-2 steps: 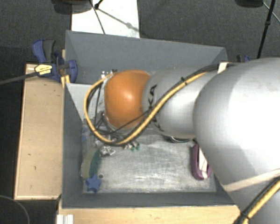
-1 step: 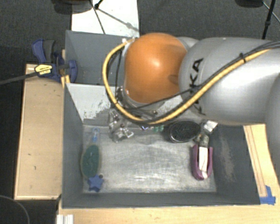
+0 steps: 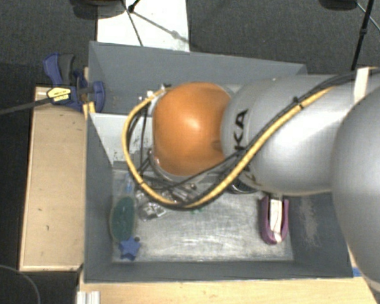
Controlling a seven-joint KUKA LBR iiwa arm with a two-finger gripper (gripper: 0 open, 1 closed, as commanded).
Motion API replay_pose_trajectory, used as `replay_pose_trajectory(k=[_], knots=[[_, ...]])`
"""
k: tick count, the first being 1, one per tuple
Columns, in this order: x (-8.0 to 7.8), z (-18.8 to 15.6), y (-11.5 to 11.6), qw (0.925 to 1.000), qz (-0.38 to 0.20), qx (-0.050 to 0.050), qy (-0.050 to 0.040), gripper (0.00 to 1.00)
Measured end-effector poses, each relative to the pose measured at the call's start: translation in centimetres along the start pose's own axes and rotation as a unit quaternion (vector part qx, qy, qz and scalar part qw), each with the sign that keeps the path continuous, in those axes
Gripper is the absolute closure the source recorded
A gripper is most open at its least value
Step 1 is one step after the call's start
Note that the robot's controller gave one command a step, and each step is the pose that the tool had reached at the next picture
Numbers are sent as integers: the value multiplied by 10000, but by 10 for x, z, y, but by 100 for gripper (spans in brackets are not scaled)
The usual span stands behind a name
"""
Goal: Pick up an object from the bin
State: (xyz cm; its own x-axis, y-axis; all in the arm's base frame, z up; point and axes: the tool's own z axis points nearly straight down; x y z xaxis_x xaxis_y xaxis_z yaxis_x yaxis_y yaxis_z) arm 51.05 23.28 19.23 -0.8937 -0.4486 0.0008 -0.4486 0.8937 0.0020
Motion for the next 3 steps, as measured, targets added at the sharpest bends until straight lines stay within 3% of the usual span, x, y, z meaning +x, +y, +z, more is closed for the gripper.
replay_pose_trajectory(k=[1,2,3], knots=[[-1,-1,-2,10000,12,6,-18,0],[-21,120,3,9975,697,-15,-89,0],[-19,119,2,9975,707,-4,-50,100]])
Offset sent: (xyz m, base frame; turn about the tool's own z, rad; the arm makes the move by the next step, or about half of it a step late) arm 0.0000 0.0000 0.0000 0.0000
